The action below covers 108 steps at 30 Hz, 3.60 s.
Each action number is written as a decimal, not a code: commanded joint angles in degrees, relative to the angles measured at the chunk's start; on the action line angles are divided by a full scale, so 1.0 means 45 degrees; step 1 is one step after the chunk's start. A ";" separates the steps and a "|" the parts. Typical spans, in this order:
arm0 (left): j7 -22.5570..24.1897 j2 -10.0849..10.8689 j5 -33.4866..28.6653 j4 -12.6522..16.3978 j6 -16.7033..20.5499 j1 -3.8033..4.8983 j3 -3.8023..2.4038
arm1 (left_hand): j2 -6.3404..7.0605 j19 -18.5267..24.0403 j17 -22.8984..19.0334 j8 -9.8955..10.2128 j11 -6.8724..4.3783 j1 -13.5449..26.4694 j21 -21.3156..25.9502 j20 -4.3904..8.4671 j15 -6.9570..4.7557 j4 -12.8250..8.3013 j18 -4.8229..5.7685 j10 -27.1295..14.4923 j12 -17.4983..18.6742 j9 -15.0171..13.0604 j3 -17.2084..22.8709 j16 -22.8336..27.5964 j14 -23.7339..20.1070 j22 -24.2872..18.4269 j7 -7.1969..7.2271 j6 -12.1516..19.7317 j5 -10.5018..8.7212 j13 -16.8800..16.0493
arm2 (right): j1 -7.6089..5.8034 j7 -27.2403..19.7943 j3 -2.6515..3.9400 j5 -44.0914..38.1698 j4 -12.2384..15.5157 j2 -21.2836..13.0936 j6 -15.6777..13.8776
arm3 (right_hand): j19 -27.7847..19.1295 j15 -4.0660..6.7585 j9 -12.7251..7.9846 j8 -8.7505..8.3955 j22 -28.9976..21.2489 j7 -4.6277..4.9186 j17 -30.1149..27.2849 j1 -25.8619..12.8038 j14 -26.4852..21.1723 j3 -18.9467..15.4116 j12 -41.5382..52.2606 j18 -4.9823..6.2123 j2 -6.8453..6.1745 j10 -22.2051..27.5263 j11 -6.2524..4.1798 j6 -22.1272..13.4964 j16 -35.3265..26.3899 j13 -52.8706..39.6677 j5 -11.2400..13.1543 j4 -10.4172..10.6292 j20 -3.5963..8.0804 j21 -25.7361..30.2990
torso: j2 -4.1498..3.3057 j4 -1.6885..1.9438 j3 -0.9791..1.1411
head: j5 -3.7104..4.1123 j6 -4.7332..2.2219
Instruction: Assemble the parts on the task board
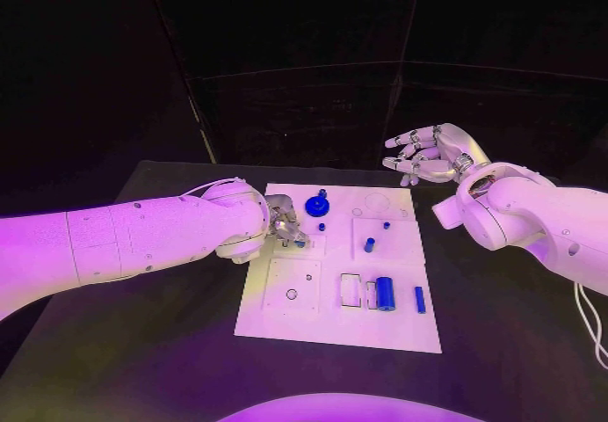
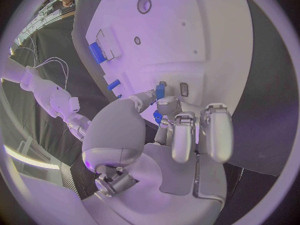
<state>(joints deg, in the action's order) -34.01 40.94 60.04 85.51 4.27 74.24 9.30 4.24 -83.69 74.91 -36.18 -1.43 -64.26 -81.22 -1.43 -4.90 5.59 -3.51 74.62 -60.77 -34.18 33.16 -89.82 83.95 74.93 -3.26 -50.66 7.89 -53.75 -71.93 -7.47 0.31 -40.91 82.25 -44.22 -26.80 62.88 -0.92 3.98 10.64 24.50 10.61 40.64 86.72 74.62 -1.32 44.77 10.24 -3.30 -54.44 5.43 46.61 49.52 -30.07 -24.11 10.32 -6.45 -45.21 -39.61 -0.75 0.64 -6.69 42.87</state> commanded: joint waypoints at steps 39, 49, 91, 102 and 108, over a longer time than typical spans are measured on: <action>-0.0185 -0.0278 -0.0581 -0.0488 -0.1086 -0.0039 0.0024 | 0.0027 -0.0270 0.3354 -0.0355 -0.0144 0.1230 -0.0023 0.0099 -0.0107 -0.1250 0.0102 0.0215 -0.0065 -0.0181 0.1699 -0.0039 0.1343 0.0037 0.0275 -0.0344 0.0091 0.0039 | -0.0020 -0.0033 0.0004 0.0116 -0.0109 0.0105 0.0285 | 0.0085 0.0020 0.0003 0.0094 -0.0040 0.0003 -0.0111 -0.0036 -0.0142 0.0007 0.0084 0.0056 0.0025 0.0158 0.0017 -0.0145 -0.0172 0.0056 -0.0096 0.0134 -0.0048 0.0135 | 0.0001 -0.0023 0.0008 | -0.0030 0.0176; -0.0181 -0.0368 -0.0600 -0.0645 -0.1095 -0.0027 0.0023 | 0.0013 -0.0281 0.3354 -0.0334 -0.0181 0.1515 -0.0027 0.0132 -0.0142 -0.1001 0.0107 0.0248 -0.0131 -0.0141 0.1237 -0.0039 0.1343 0.0069 0.0320 -0.0466 0.0077 -0.0011 | -0.0020 -0.0031 0.0003 0.0116 -0.0117 0.0127 0.0313 | 0.0082 0.0016 0.0002 0.0096 -0.0046 0.0006 -0.0132 -0.0040 -0.0158 0.0004 0.0088 0.0055 0.0022 0.0174 0.0021 -0.0158 -0.0199 0.0065 -0.0100 0.0142 -0.0050 0.0148 | -0.0006 0.0001 0.0004 | 0.0017 0.0193; -0.0236 -0.0051 -0.0599 -0.0355 -0.0867 0.0009 -0.0264 | -0.0370 -0.0322 0.3354 -0.0012 -0.0236 0.1783 0.0004 0.0204 -0.0203 0.1630 0.0123 0.0271 -0.0329 0.0236 -0.5484 -0.0039 0.1343 0.0255 0.0403 -0.1005 -0.1133 -0.0098 | -0.0016 -0.0091 0.0000 0.0010 -0.0200 0.0194 0.0404 | 0.0034 -0.0051 0.0002 0.0167 -0.0137 0.0063 -0.0363 -0.0161 -0.0382 -0.0053 0.0233 0.0048 0.0028 0.0375 0.0089 -0.0323 -0.0524 0.0159 -0.0057 0.0302 -0.0108 0.0335 | 0.0005 -0.0003 -0.0008 | 0.0144 0.0148; -0.0149 0.0367 -0.0954 -0.0219 -0.1028 0.0477 -0.1107 | -0.0247 -0.0098 0.3354 0.0058 -0.0182 0.1964 0.0429 0.0206 -0.0178 0.2448 0.0004 -0.0189 0.0310 0.0230 -0.6784 -0.0039 0.1343 -0.0321 0.0329 -0.0697 -0.1164 0.0673 | -0.0010 -0.0090 -0.0012 0.0010 -0.0418 0.0348 0.0433 | 0.0035 -0.0052 0.0002 0.0173 -0.0140 0.0064 -0.0382 -0.0162 -0.0390 -0.0056 0.0244 0.0049 0.0028 0.0382 0.0089 -0.0329 -0.0544 0.0162 -0.0055 0.0307 -0.0110 0.0342 | -0.0001 -0.0004 0.0002 | 0.0114 0.0105; 0.0063 0.0000 -0.1193 -0.1635 -0.1668 0.0842 -0.1197 | -0.0369 0.0272 0.3302 0.0542 0.0048 0.1001 0.1135 0.0094 -0.0012 0.2294 -0.0176 -0.1043 0.1535 0.0517 -0.7170 -0.0007 0.1329 -0.1274 0.0052 -0.0007 -0.1157 0.2082 | -0.0008 -0.0029 -0.0038 0.0010 -0.0500 0.0392 0.0473 | 0.0036 -0.0051 0.0004 0.0194 -0.0156 0.0064 -0.0478 -0.0103 -0.0442 -0.0048 0.0270 0.0054 0.0017 0.0426 0.0087 -0.0358 -0.0647 0.0182 -0.0064 0.0286 -0.0114 0.0374 | -0.0001 0.0000 0.0008 | 0.0084 0.0024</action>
<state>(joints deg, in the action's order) -34.56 41.34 55.88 79.44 -0.74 77.74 3.99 2.67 -82.78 74.91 -33.98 -1.25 -59.26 -76.37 -1.10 -5.31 15.94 -3.53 70.23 -54.25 -32.03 1.08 -89.82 83.95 69.57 -2.98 -51.10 2.85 -44.81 -71.87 -7.41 0.13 -40.74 79.96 -42.55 -25.15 63.08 -1.12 3.98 11.31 23.86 11.06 38.54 86.48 73.19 -1.44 45.64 10.23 -3.06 -52.79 5.83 45.42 46.81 -29.34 -24.32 11.38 -6.65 -43.88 -39.59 -0.74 0.63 -6.25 43.09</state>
